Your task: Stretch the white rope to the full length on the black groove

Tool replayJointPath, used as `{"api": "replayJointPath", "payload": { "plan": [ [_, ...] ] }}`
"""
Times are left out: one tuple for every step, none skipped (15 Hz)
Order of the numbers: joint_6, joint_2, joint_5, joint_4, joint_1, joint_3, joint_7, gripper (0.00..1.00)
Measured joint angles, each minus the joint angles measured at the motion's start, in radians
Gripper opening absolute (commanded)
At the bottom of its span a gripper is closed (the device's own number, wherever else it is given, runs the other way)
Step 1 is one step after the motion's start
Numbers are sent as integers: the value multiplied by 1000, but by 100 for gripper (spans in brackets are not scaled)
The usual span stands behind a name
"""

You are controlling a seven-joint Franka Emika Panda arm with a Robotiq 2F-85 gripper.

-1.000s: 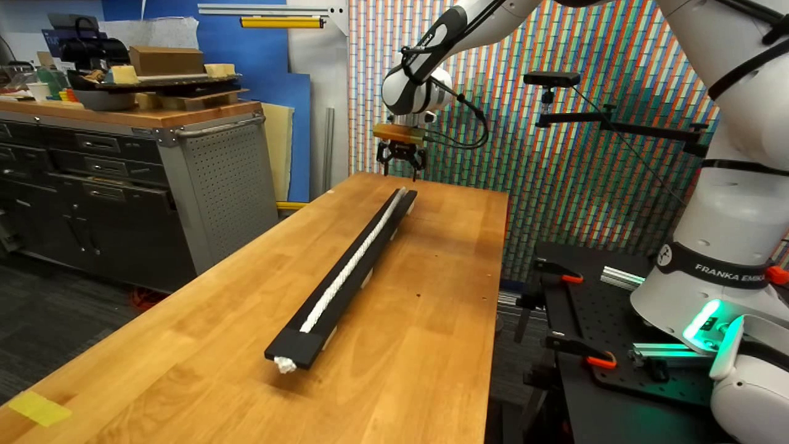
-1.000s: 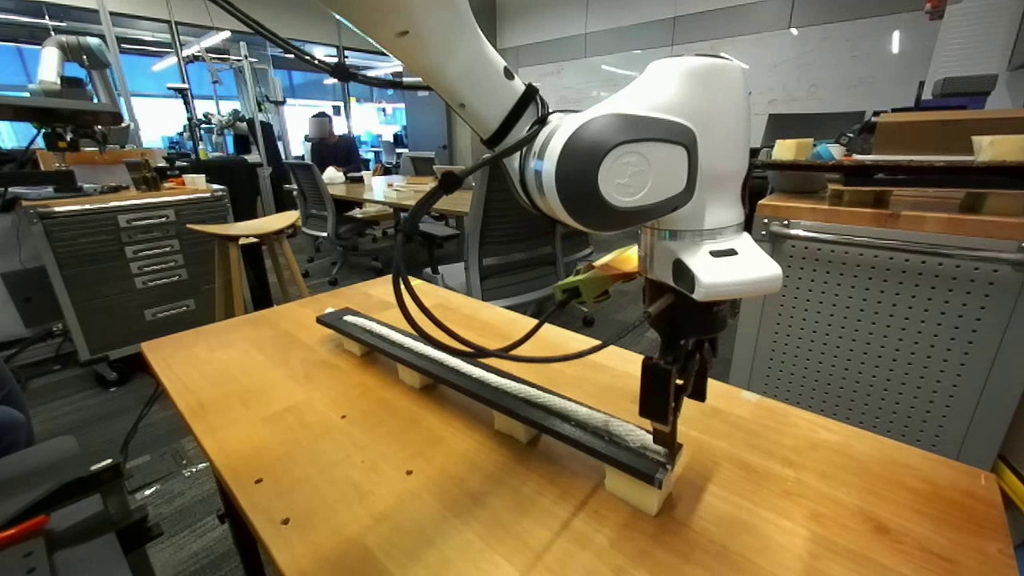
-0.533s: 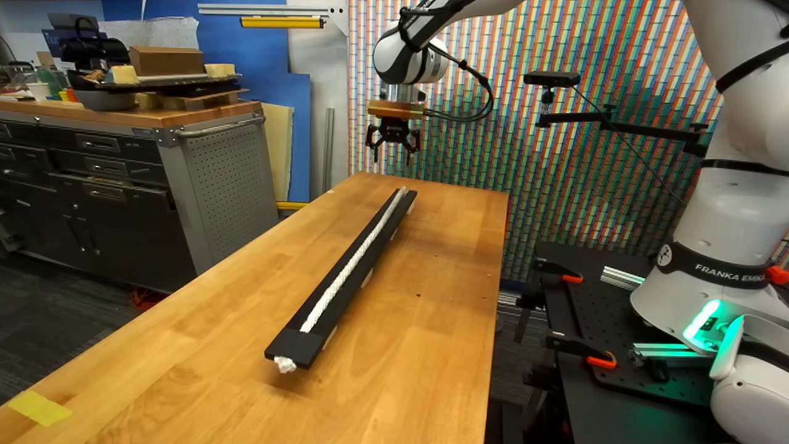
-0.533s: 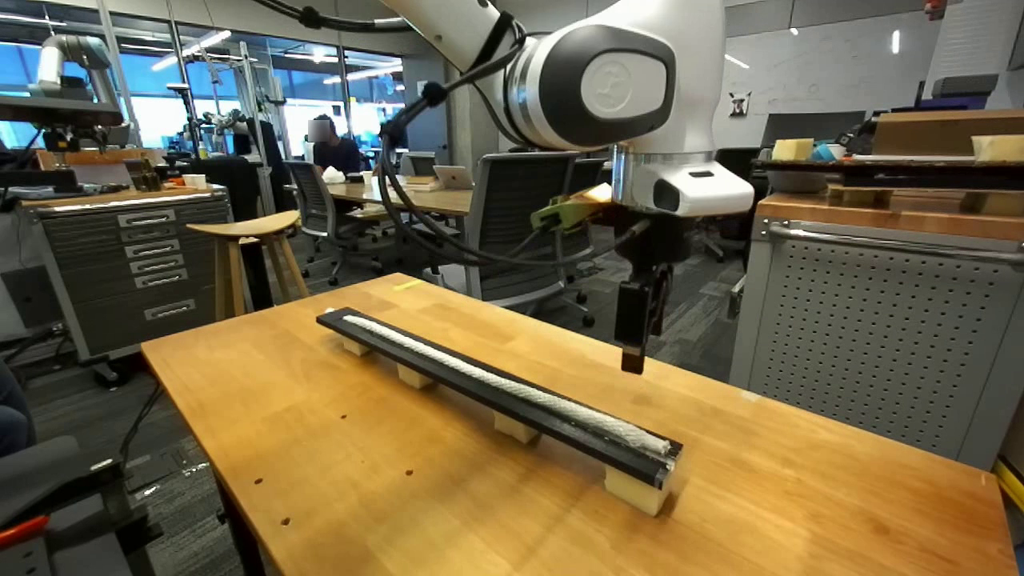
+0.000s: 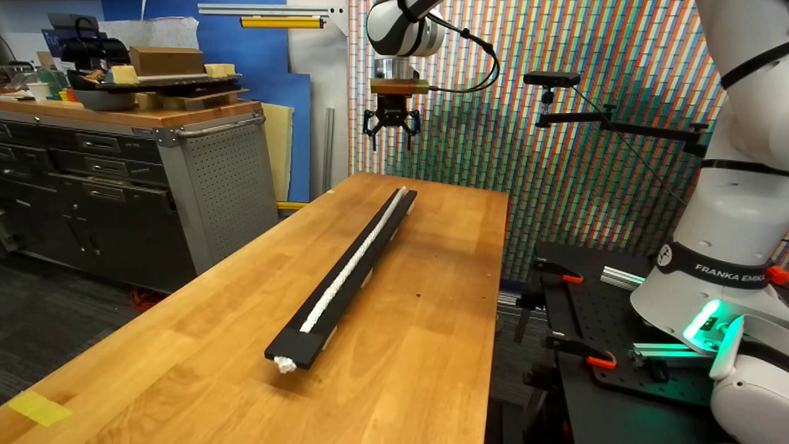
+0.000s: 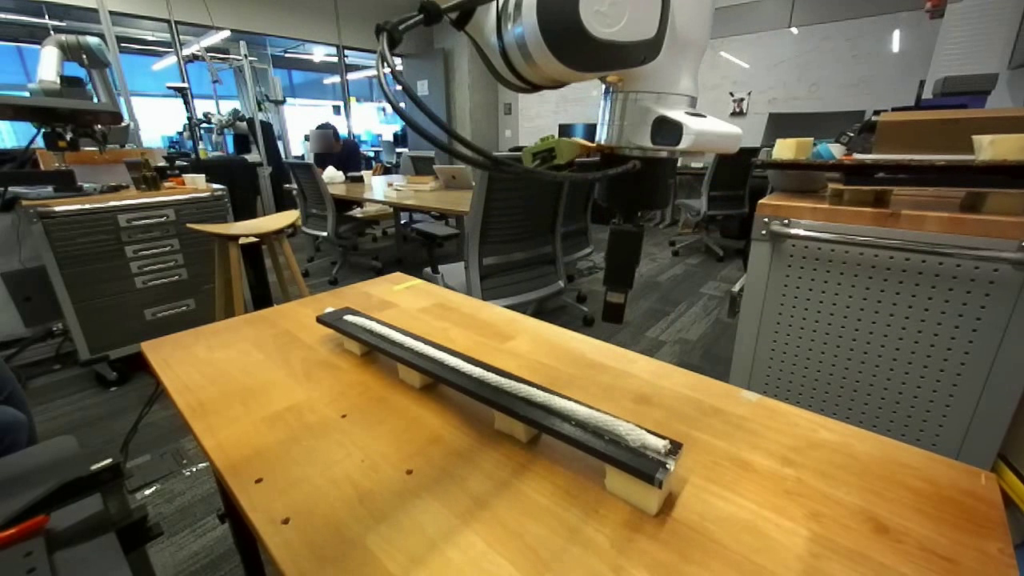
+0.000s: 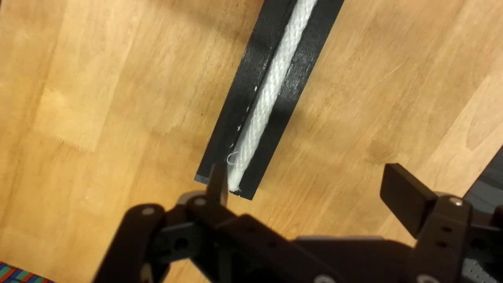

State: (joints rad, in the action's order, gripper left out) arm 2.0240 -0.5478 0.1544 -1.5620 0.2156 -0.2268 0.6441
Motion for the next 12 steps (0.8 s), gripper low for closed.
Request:
{"api": "replayJointPath", "payload": {
  "plan": [
    [-30,0,0,13,0,3,-28,100],
    [-62,0,0,26,0,6,-57,100],
    [-98,0,-1,40,0,9,-90,100],
    [-134,0,-5,53,-1,13,-127,100],
    [-169,0,-15,65,-1,17,-166,100],
    [-198,0,-27,76,-2,20,-204,100],
    [-219,0,-41,84,-3,23,-238,100],
    [-233,0,-56,92,-5,26,-267,100],
    [-238,0,-67,96,-8,27,-292,100],
    [-238,0,-73,100,-10,28,-315,100],
    [-238,0,-76,102,-12,29,-336,100],
    [-238,0,-78,104,-12,31,-357,100]
  ]
}}
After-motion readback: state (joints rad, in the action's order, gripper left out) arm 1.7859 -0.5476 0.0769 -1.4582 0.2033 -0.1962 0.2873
